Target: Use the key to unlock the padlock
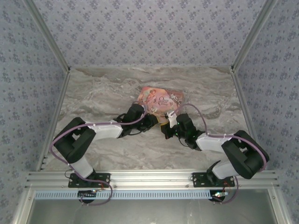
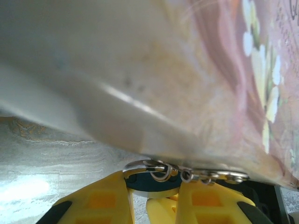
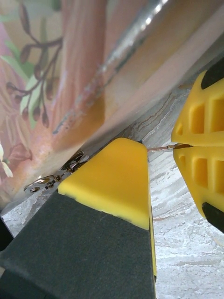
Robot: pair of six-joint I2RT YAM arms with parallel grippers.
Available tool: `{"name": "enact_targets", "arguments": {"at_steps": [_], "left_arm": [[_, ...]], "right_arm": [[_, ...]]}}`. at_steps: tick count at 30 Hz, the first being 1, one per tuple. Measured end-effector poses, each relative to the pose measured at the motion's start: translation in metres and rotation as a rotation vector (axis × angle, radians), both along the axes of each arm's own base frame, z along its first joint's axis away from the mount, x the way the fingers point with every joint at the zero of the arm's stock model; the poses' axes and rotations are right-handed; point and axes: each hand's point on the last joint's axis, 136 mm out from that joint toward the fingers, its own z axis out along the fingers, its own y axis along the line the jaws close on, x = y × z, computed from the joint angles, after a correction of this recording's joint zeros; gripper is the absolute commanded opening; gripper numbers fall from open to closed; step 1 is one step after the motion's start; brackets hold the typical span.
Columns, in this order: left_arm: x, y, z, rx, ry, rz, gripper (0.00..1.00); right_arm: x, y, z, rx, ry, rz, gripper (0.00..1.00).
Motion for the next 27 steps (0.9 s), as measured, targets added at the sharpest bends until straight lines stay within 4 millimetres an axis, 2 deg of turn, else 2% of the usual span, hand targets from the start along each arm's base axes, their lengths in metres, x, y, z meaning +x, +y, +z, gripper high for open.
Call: {"name": "enact_targets", "arguments": {"at_steps": [15, 27], "left_arm": [[0.003, 0.007, -0.007, 0.013, -0.004, 0.042, 0.18], [0.004, 0.009, -0.008, 0.018, -0.003, 0.058, 0.18]], "right_arm": [[0.003, 0.008, -0.005, 0.091, 0.117, -0.002, 0.0], [0.004, 0.011, -0.006, 0.115, 0.147, 0.002, 0.0]]}}
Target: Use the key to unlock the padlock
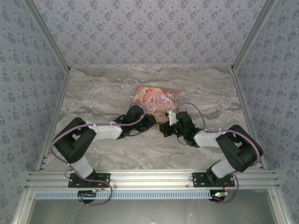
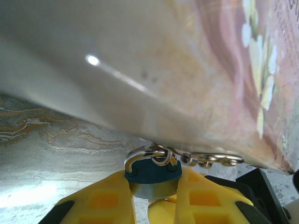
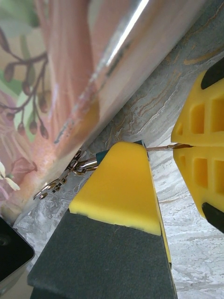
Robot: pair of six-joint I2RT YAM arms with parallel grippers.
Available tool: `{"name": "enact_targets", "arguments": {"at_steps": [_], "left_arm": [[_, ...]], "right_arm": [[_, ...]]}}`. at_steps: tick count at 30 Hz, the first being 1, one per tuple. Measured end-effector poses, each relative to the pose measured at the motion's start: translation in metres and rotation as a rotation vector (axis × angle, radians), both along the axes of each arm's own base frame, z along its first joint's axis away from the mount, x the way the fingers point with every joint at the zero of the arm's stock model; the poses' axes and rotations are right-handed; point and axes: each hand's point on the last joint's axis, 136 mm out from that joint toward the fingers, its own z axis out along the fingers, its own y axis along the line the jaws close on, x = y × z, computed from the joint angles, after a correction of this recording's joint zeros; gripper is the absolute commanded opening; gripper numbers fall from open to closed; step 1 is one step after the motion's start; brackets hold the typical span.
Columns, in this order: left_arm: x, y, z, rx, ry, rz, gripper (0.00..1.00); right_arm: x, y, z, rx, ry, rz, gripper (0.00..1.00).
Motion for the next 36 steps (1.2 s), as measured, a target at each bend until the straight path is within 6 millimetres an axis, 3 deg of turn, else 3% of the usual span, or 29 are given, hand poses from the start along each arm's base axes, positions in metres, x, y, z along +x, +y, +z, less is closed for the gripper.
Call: {"name": "enact_targets", "arguments": {"at_steps": [36], "left_arm": [[0.0046, 0.0025, 0.0013, -0.022, -0.001, 0.031, 0.18]], "right_arm": [[0.003, 0.0046, 0.0033, 0.006, 0.029, -0.006, 0.0]]}}
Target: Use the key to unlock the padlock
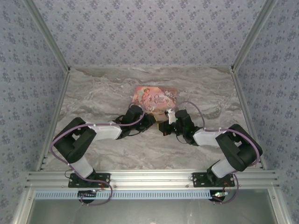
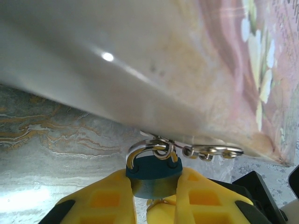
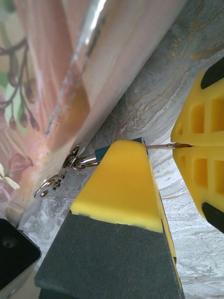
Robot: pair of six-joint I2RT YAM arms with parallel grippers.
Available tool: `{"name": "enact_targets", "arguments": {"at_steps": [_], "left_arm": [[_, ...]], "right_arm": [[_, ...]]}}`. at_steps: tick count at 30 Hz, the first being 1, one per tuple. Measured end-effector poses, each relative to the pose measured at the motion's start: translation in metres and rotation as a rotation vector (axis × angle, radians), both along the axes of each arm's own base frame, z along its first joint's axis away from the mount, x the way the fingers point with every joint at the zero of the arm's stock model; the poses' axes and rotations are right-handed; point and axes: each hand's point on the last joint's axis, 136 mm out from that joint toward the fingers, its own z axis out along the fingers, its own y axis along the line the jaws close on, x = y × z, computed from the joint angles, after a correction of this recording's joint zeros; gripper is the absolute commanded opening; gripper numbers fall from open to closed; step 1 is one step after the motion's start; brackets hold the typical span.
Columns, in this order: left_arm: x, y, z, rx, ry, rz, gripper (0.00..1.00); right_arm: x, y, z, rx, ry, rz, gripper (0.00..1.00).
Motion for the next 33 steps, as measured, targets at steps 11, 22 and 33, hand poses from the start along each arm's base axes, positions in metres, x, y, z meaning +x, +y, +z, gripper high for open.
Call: {"name": "enact_targets", "arguments": {"at_steps": [11, 22, 33], "left_arm": [[0.0024, -0.0001, 0.0017, -0.009, -0.005, 0.006, 0.18], [0.0014, 0.0011, -0.0011, -0.007, 0.002, 0.008, 0.18], [0.0029, -0.0006, 0.002, -0.019, -0.01, 0.007, 0.18]], "right_arm": [[0.0033, -0.0001, 0.0023, 0.017, 0.011, -0.019, 0.0], [0.0023, -0.0001, -0.0002, -0.095, -0.073, 0.014, 0.0], [0.0038, 0.0002, 0.0049, -0.025, -0.013, -0.011, 0.0]]}}
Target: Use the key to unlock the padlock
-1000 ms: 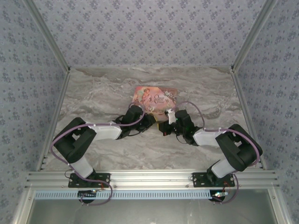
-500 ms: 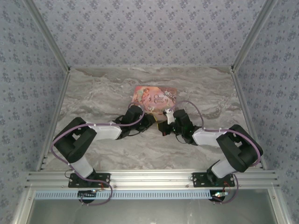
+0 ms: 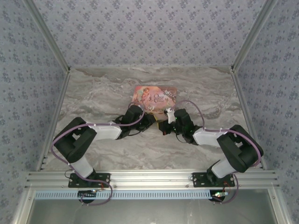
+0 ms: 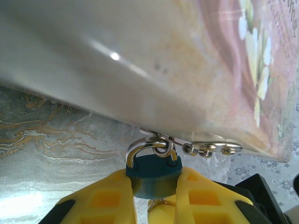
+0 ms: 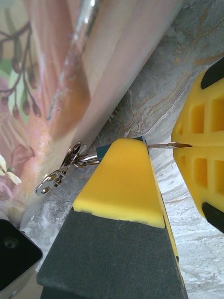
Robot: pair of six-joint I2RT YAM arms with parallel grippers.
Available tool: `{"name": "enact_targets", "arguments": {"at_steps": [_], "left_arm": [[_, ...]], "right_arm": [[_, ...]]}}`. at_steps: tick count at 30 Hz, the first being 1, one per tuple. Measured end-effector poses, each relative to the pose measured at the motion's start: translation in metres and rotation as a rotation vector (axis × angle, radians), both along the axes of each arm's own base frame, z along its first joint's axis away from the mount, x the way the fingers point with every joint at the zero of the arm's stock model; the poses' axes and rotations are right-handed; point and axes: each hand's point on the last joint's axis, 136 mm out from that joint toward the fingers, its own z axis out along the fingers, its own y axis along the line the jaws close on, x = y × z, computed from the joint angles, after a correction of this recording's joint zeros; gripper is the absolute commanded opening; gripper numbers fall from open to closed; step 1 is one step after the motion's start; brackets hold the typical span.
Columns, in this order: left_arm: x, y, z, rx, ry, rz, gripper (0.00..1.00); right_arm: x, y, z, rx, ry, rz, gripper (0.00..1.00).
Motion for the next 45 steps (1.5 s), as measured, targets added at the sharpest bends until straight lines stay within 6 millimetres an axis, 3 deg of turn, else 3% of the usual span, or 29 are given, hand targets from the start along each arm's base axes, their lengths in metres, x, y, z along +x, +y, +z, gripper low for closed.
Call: {"name": "enact_targets", "arguments": {"at_steps": [45], "left_arm": [[0.003, -0.011, 0.001, -0.056, -0.012, -0.016, 0.17]], "right_arm": [[0.003, -0.011, 0.008, 0.104, 0.121, -0.034, 0.0]]}}
